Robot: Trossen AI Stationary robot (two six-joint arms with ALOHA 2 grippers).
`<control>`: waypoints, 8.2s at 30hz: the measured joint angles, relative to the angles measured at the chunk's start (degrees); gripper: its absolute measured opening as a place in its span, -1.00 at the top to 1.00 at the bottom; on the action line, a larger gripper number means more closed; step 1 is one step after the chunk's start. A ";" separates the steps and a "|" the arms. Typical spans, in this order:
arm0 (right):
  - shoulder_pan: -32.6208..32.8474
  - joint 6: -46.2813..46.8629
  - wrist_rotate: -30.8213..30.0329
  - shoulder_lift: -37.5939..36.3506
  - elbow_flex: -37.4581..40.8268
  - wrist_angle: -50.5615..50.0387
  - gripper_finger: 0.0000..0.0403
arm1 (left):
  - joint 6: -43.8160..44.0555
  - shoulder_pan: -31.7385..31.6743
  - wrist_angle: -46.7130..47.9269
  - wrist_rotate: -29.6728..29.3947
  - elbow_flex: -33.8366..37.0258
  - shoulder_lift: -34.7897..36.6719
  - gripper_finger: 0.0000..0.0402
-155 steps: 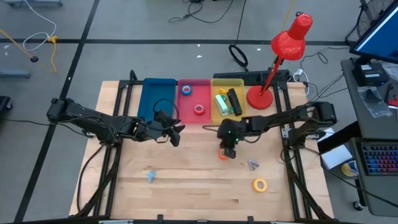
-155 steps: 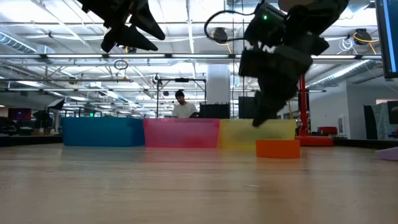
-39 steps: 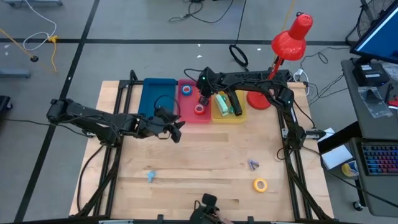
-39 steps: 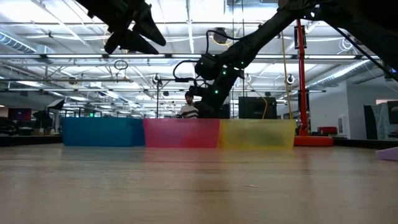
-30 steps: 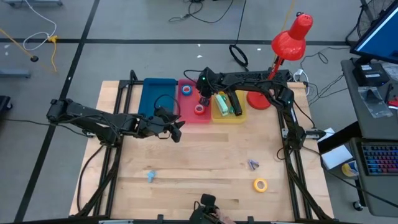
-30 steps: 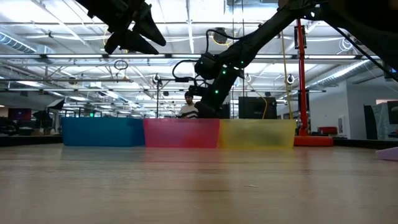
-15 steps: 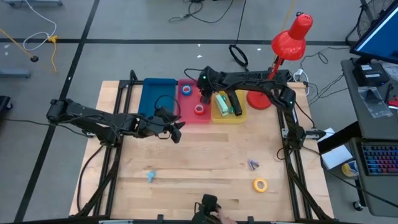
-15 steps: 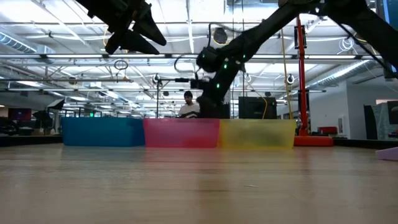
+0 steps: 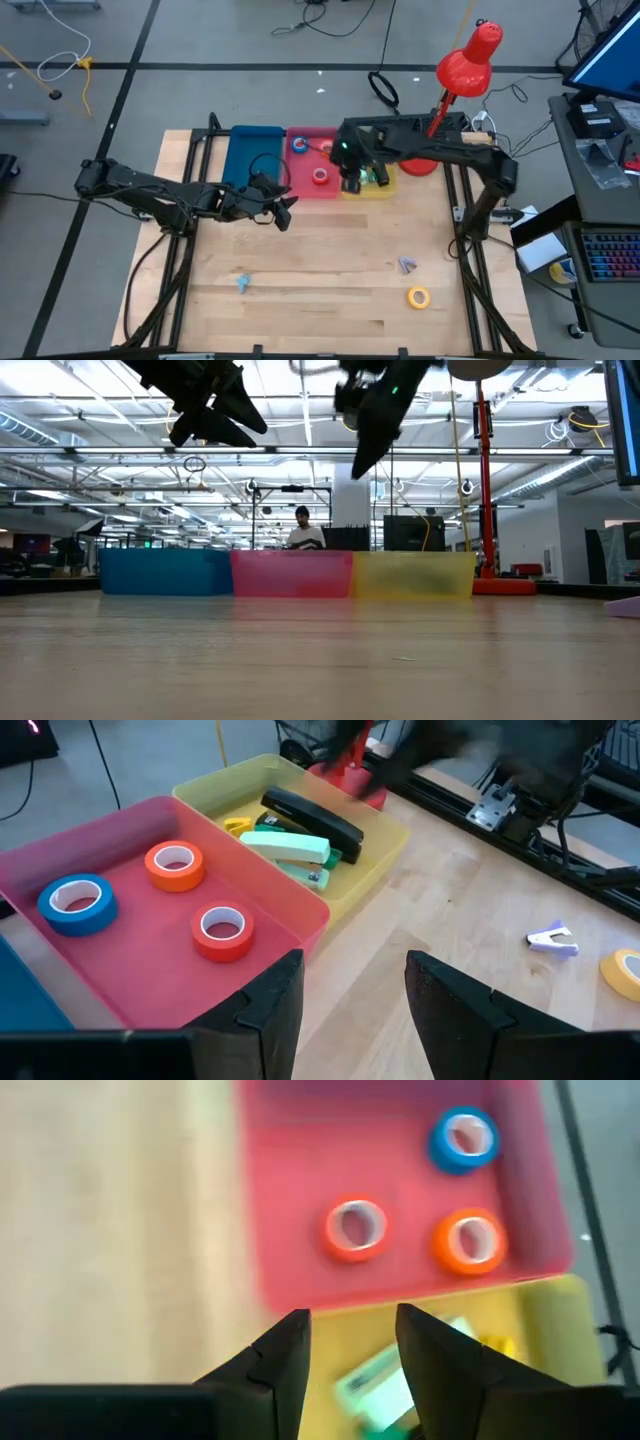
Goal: Pick and place Stapler, Stapler remover, tape
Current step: Put the purple staple remover into the blue bin
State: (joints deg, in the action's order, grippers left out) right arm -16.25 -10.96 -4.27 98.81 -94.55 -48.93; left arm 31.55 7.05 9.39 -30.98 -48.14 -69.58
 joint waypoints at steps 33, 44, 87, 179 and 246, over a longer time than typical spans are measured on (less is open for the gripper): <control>29.53 43.59 12.07 -39.64 49.75 2.36 0.33 | -1.07 0.00 -0.07 -0.02 0.00 0.00 0.12; 32.94 50.50 13.40 -39.64 54.21 2.44 0.33 | -1.27 0.00 0.33 -0.02 0.00 0.00 0.12; 34.12 66.86 18.01 -39.70 72.93 28.63 0.36 | -1.31 0.00 1.38 -0.04 -0.02 0.00 0.12; 31.94 36.35 16.27 -49.10 73.36 33.30 0.33 | -1.27 0.00 1.56 -0.04 -0.02 0.00 0.12; 25.12 32.02 16.50 -42.50 73.57 41.78 1.00 | -1.53 0.00 1.22 -0.21 -0.02 0.02 0.12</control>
State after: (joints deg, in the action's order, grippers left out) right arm 8.86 21.06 12.23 56.31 -20.97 -7.15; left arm 30.02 7.05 10.61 -31.19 -48.16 -69.56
